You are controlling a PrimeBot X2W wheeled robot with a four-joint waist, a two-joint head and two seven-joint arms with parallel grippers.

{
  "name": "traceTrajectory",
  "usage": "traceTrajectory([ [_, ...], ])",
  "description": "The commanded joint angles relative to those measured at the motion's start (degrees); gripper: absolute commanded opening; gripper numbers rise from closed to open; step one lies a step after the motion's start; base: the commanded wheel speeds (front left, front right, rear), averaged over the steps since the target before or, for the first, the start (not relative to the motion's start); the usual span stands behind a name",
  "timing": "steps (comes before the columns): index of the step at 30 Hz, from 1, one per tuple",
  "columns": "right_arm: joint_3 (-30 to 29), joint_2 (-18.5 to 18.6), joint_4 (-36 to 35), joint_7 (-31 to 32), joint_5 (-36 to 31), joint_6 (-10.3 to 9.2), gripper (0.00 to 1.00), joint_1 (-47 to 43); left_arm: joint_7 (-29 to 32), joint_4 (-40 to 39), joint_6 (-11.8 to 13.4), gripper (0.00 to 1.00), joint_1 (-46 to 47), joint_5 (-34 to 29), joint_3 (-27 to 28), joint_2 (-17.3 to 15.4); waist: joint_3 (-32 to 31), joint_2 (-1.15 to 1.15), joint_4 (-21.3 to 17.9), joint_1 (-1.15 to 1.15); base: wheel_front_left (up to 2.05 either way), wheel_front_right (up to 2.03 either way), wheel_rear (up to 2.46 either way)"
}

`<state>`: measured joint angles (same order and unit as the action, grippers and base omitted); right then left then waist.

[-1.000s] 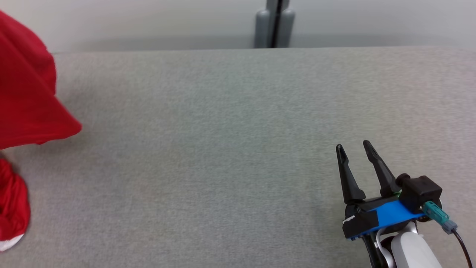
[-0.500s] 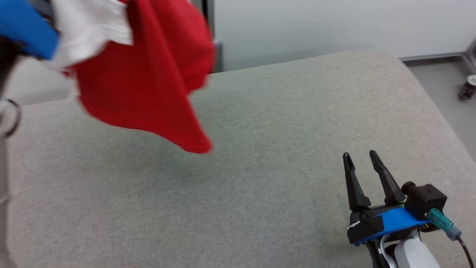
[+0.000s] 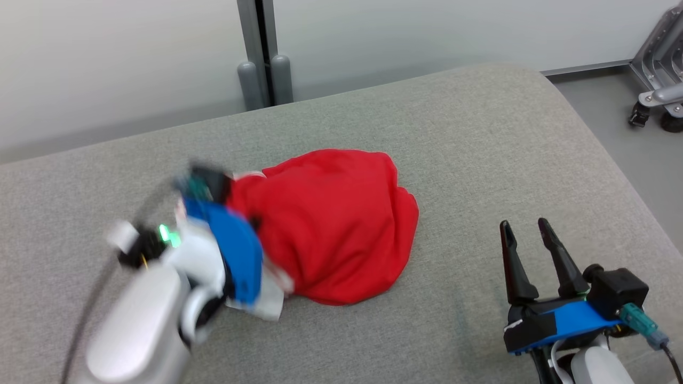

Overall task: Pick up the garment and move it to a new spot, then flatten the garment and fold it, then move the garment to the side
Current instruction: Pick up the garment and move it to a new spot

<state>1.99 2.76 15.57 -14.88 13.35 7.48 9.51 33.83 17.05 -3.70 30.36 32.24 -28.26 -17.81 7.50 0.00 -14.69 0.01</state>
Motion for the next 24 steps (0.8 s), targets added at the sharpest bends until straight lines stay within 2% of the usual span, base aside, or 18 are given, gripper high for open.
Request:
traceTrajectory([
  [1, 0.4, 0.2, 0.0, -0.3, -0.2, 0.03, 1.00, -0.6, -1.1, 1.8, 0.7, 0.42, -2.8, -1.3, -1.3, 0.3, -0.2, 0.00, 0.1, -0.01, 0.00, 0.00, 0.00],
  [2, 0.3, 0.2, -0.2, -0.3, -0.4, 0.03, 1.00, -0.6, -2.9, 2.5, 1.3, 0.95, -3.7, -1.5, -1.4, 1.3, -0.2, 0.00, 0.4, -0.01, 0.00, 0.00, 0.00],
  [3, 0.1, 0.2, -0.2, -0.3, -0.7, 0.03, 1.00, -0.6, -4.8, 3.4, 1.9, 1.00, -4.8, -1.9, -1.4, 2.0, -0.2, 0.00, 0.7, -0.01, 0.00, 0.00, 0.00],
  [5, -0.9, 0.3, -0.5, 0.0, -1.4, 0.03, 1.00, -1.2, -8.9, 4.6, 2.5, 1.00, -7.5, -1.8, -1.7, 3.8, -0.4, 0.00, 1.8, -0.01, 0.00, 0.00, 0.00],
  [7, -2.5, 0.3, -1.1, 0.5, -2.2, 0.03, 1.00, -1.6, -15.2, 4.1, 1.4, 1.00, -9.0, -0.8, -0.6, 5.3, -0.5, 0.00, 3.0, -0.01, 0.00, 0.00, 0.00],
  [10, -4.8, 0.2, -2.2, 1.2, -2.9, 0.03, 1.00, -2.0, -24.0, 3.2, 0.7, 1.00, -11.9, -0.4, 1.3, 5.5, -1.3, 0.00, 4.6, -0.01, 0.00, 0.00, 0.00],
  [18, -9.5, 0.2, -5.7, 3.2, -4.7, 0.03, 1.00, -4.2, -44.2, -3.9, 1.8, 1.00, -20.5, 0.1, 8.2, 3.6, -3.2, 0.00, 9.0, -0.01, 0.00, 0.00, 0.00],
  [24, -10.2, 0.3, -7.4, 4.7, -5.1, 0.03, 1.00, -5.7, -48.7, -9.2, 2.6, 1.00, -26.5, -1.8, 12.1, 2.7, -4.5, 0.00, 11.1, -0.01, 0.00, 0.00, 0.00],
])
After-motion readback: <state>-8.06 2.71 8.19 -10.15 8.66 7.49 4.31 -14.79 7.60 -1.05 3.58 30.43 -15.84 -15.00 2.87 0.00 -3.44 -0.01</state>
